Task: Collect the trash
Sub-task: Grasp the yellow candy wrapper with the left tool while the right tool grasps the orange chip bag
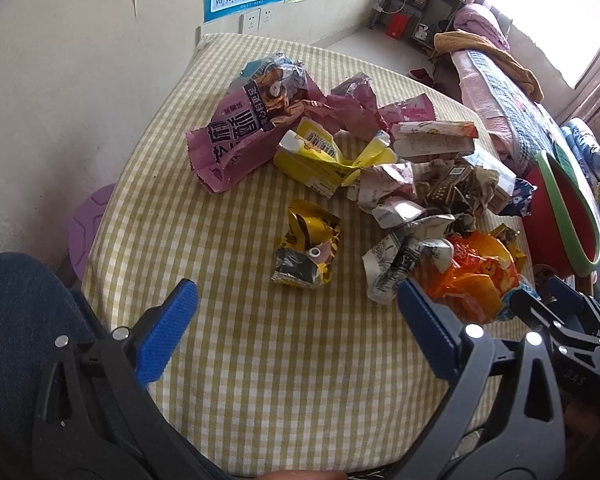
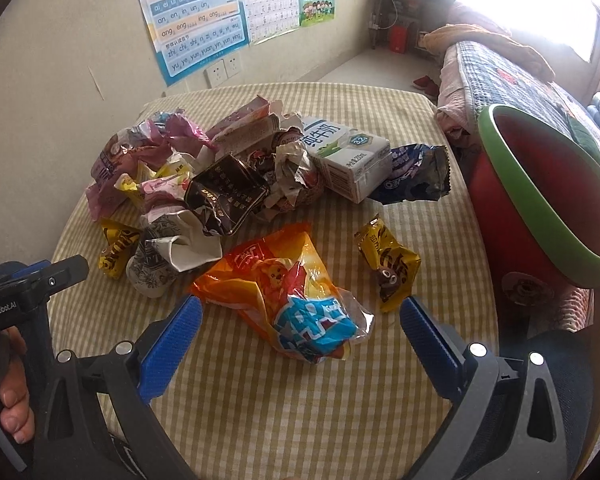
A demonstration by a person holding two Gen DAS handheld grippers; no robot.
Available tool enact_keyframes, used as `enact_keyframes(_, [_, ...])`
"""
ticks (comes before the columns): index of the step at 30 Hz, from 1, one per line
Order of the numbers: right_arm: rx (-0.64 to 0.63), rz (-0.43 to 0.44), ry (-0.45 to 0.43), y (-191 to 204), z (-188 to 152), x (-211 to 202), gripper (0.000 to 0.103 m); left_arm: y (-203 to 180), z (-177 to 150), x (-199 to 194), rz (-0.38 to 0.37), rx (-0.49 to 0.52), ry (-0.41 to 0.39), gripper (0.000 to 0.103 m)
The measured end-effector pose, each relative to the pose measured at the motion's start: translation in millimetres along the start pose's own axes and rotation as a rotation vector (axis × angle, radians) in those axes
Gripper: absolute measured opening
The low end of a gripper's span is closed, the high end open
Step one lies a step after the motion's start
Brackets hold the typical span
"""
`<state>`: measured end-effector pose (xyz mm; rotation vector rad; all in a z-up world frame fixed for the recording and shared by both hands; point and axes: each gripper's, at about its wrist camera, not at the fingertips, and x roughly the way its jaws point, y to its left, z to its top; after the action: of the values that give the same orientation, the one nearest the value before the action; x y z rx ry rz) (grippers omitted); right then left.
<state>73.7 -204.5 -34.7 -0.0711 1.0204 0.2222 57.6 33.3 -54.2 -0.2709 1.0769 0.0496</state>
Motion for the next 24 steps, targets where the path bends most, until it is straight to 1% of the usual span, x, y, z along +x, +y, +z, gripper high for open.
enact_keyframes(2, [0.0, 0.0, 0.014, -2, 1, 6, 0.095, -1, 4, 9, 0.019, 0.014, 0.014, 0.097])
enact_keyframes(4, [0.001, 0.005, 0.028, -2, 3, 12, 0.093, -1, 7, 18, 0.033, 0.025, 0.032, 0.092])
enact_keyframes(5, [-0.001, 0.007, 0.034, -3, 3, 14, 0.09, -1, 9, 22, 0.038, 0.027, 0.036, 0.089])
enact_keyframes(9, [-0.022, 0.012, 0.051, 2, 3, 22, 0.087, 1, 15, 34, 0.059, 0.036, 0.041, 0.077])
enact_keyframes(10, [-0.026, 0.012, 0.058, 3, 2, 25, 0.082, 1, 17, 36, 0.057, 0.04, 0.042, 0.075])
enact_keyframes(11, [-0.028, 0.012, 0.066, 3, 2, 28, 0.079, 0, 17, 40, 0.056, 0.046, 0.044, 0.072])
enact_keyframes(13, [-0.027, 0.01, 0.075, 3, 1, 31, 0.078, 2, 17, 47, 0.041, 0.049, 0.071, 0.064])
enact_keyframes(15, [-0.023, 0.012, 0.078, 2, 1, 34, 0.074, 4, 17, 51, 0.037, 0.043, 0.088, 0.046])
enact_keyframes(16, [-0.022, 0.013, 0.079, 1, 1, 35, 0.068, 6, 16, 52, 0.037, 0.042, 0.091, 0.042])
enact_keyframes(17, [-0.021, 0.016, 0.084, 1, 0, 36, 0.059, 6, 16, 52, 0.034, 0.043, 0.093, 0.034])
enact_keyframes(18, [-0.019, 0.021, 0.089, 1, -1, 38, 0.057, 6, 15, 51, 0.027, 0.049, 0.091, 0.028])
enact_keyframes(20, [-0.015, 0.036, 0.088, 0, -1, 38, 0.054, 5, 14, 48, 0.008, 0.063, 0.076, 0.023])
enact_keyframes(21, [-0.013, 0.04, 0.083, 0, -1, 37, 0.052, 5, 14, 46, 0.001, 0.071, 0.071, 0.012])
enact_keyframes(22, [-0.012, 0.041, 0.078, 0, 0, 35, 0.049, 4, 13, 45, -0.002, 0.078, 0.068, 0.009])
enact_keyframes(24, [-0.007, 0.046, 0.067, 0, -1, 31, 0.048, 2, 11, 43, -0.006, 0.093, 0.062, 0.005])
